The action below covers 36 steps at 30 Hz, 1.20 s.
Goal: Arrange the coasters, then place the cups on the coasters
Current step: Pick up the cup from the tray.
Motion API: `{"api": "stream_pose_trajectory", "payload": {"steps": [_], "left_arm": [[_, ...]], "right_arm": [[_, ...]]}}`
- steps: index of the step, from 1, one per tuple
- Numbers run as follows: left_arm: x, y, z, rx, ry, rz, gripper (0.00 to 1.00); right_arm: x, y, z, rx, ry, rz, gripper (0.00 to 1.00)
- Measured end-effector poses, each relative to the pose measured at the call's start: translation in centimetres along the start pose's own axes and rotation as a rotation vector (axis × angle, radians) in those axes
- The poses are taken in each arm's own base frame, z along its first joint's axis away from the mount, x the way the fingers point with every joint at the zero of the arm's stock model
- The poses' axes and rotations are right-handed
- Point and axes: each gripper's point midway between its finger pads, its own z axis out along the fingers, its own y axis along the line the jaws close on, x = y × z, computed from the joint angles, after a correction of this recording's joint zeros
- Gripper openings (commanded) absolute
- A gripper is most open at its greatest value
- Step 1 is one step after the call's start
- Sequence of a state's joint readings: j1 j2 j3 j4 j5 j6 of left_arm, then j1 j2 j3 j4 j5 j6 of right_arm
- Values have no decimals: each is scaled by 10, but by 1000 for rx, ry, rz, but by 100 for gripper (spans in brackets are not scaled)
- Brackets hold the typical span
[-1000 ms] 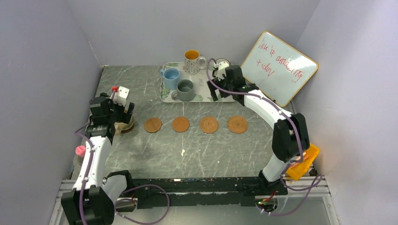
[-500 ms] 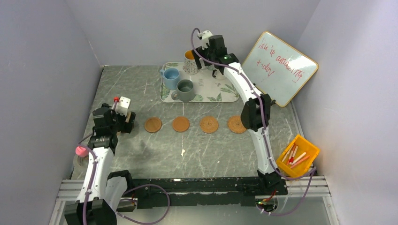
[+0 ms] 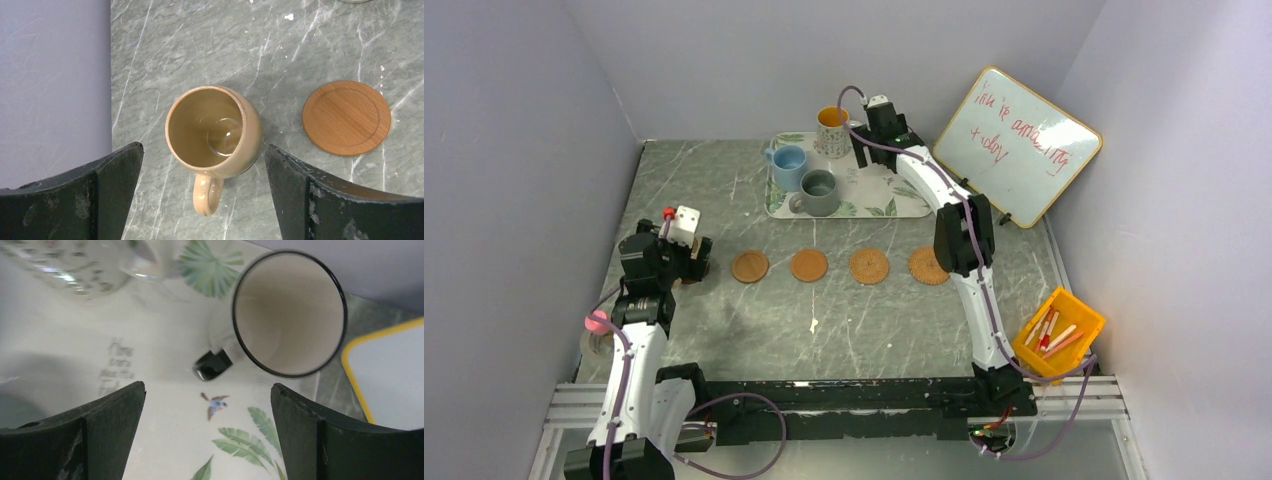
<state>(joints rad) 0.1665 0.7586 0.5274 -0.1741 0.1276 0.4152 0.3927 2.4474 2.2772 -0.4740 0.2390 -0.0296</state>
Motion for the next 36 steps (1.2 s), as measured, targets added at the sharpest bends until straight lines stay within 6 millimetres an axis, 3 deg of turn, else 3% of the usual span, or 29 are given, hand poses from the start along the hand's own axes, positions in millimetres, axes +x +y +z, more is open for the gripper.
{"api": "stream_pose_trajectory", "payload": {"steps": [3, 8, 13, 21, 27, 36], "left_arm": [[-1, 0, 0, -2, -3, -3, 96], [-3, 1, -1, -7, -12, -9, 96], [-2, 1, -2, -9, -16, -8, 96], [-1, 0, -2, -8, -14, -9, 96], [-1, 0, -2, -8, -14, -9, 96], [-1, 0, -3, -9, -18, -8, 96]], "right_arm": [[11, -15, 6, 75, 28, 35, 100], [9, -42, 7, 135, 22, 101, 100], [10, -53, 9, 132, 25, 139, 100], [13, -49, 10, 102, 39, 165, 100], [12, -35, 10, 18, 52, 253, 100], [-7, -47, 16, 73, 1, 316, 100]]}}
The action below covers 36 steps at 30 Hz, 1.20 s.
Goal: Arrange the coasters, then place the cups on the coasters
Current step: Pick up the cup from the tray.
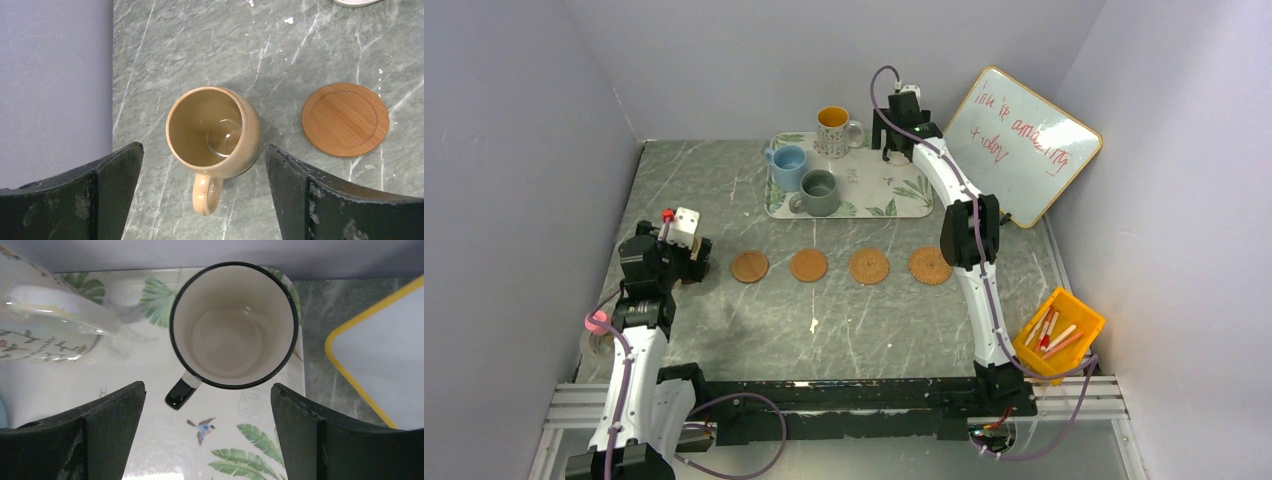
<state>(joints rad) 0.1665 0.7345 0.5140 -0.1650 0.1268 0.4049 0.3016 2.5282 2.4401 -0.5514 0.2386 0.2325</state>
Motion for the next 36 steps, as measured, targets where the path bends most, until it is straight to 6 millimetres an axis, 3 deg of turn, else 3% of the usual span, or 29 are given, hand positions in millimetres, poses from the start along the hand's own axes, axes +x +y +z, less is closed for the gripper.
{"api": "stream_pose_trajectory", "payload": {"steps": [7, 21, 28, 31, 36], "left_arm": [[2, -1, 0, 1, 3, 0, 96], [1, -1, 0, 2, 3, 0, 96], [1, -2, 0, 8, 0, 0, 96], [1, -2, 0, 8, 0, 0, 96], [1, -2, 0, 8, 0, 0, 96]], "right_arm": [[20, -10, 17, 57, 28, -17, 98], [47, -17, 28, 50, 93, -37, 71], [79, -28, 35, 55, 159, -63, 56], [80, -29, 33, 54, 164, -73, 56], [68, -28, 27, 46, 140, -77, 72]]}}
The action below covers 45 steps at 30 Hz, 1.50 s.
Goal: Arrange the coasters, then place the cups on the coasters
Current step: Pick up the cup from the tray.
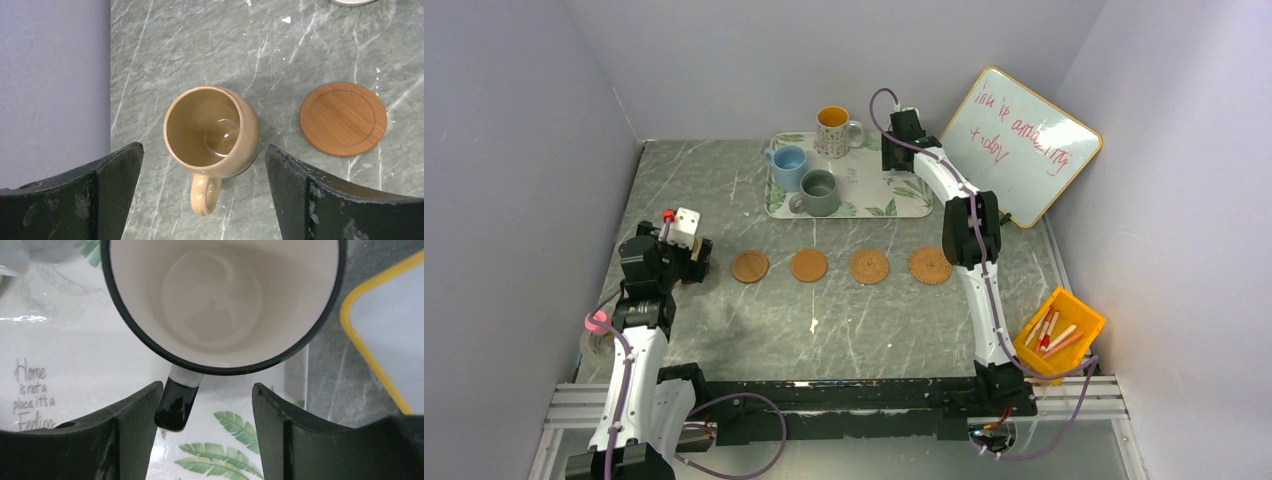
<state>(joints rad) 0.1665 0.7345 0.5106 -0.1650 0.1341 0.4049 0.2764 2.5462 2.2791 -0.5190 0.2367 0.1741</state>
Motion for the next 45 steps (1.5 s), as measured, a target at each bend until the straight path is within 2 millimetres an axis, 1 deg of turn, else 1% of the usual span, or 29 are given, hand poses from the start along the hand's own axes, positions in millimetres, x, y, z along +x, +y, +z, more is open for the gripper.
{"api": "stream_pose_trajectory", "payload": {"steps": [2, 4, 9, 11, 16, 18, 20, 23, 25, 29, 31, 33, 36, 45], "left_arm": [[0, 0, 0, 0, 0, 0, 96], [0, 0, 0, 0, 0, 0, 96], [0, 0, 0, 0, 0, 0, 96], [0, 0, 0, 0, 0, 0, 96], [0, 0, 0, 0, 0, 0, 96], [0, 0, 0, 0, 0, 0, 96], [0, 0, 0, 0, 0, 0, 96], [0, 0, 0, 0, 0, 0, 96], [0, 0, 0, 0, 0, 0, 96], [0, 0, 0, 0, 0, 0, 96], [0, 0, 0, 0, 0, 0, 96], [0, 0, 0, 0, 0, 0, 96], [0, 0, 0, 0, 0, 0, 96], [0, 0, 0, 0, 0, 0, 96]], "right_arm": [[-5, 0, -4, -3, -10, 0, 78], [-10, 0, -7, -4, -21, 0, 80], [-24, -1, -14, -4, -50, 6, 80], [-34, -1, -19, -2, -70, 11, 79], [-76, 1, -32, -5, -170, 37, 74], [-85, 1, -35, -6, -193, 42, 73], [-89, 2, -37, -7, -202, 45, 73], [-85, 2, -35, -6, -192, 41, 75], [-81, 2, -32, -5, -181, 38, 80], [-63, 1, -24, 14, -140, 24, 91], [-53, 0, -20, 22, -116, 16, 93], [-47, -1, -17, 29, -103, 11, 94], [-45, -2, -17, 36, -100, 10, 92], [-49, -3, -14, 50, -112, 17, 71]]}}
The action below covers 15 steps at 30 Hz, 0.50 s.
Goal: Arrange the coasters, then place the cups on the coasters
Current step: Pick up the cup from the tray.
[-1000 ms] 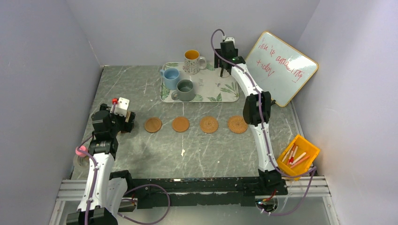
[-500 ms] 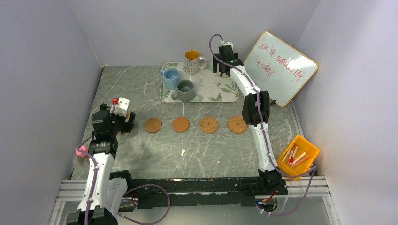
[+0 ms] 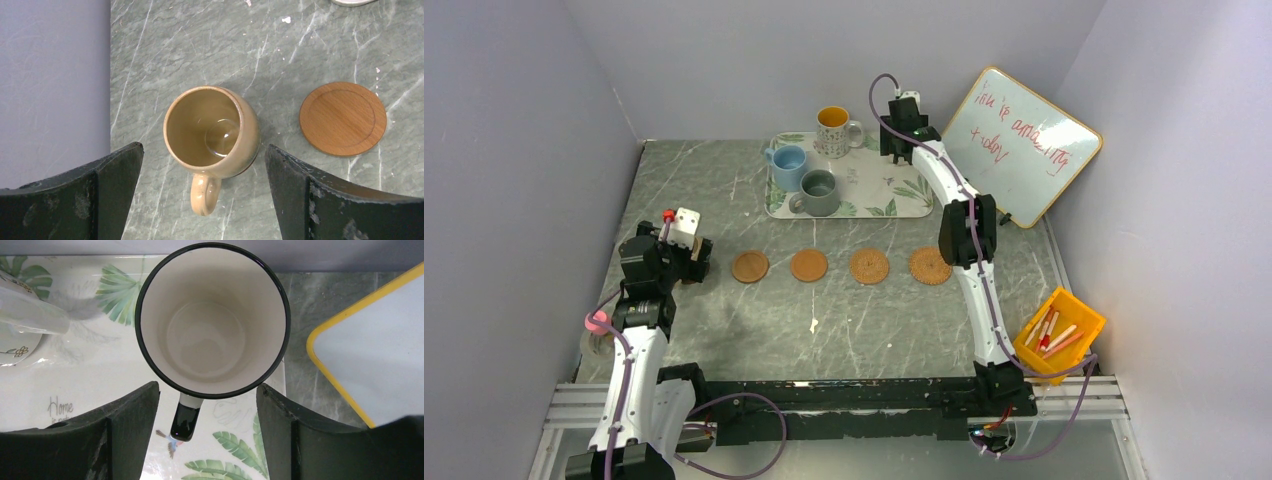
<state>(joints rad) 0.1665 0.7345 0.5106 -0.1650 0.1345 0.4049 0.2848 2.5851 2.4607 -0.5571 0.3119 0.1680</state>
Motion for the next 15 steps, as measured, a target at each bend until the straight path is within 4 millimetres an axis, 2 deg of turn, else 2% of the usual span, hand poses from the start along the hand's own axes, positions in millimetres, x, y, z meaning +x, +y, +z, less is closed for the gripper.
{"api": "stream_pose_trajectory", "payload": {"steps": [9, 12, 15], "left_arm": [[0, 0, 0, 0, 0, 0, 96], [0, 0, 0, 0, 0, 0, 96], [0, 0, 0, 0, 0, 0, 96]], "right_arm": [[6, 0, 5, 4, 10, -3, 58], [6, 0, 5, 5, 11, -5, 46], [6, 0, 5, 3, 11, -10, 27]]}}
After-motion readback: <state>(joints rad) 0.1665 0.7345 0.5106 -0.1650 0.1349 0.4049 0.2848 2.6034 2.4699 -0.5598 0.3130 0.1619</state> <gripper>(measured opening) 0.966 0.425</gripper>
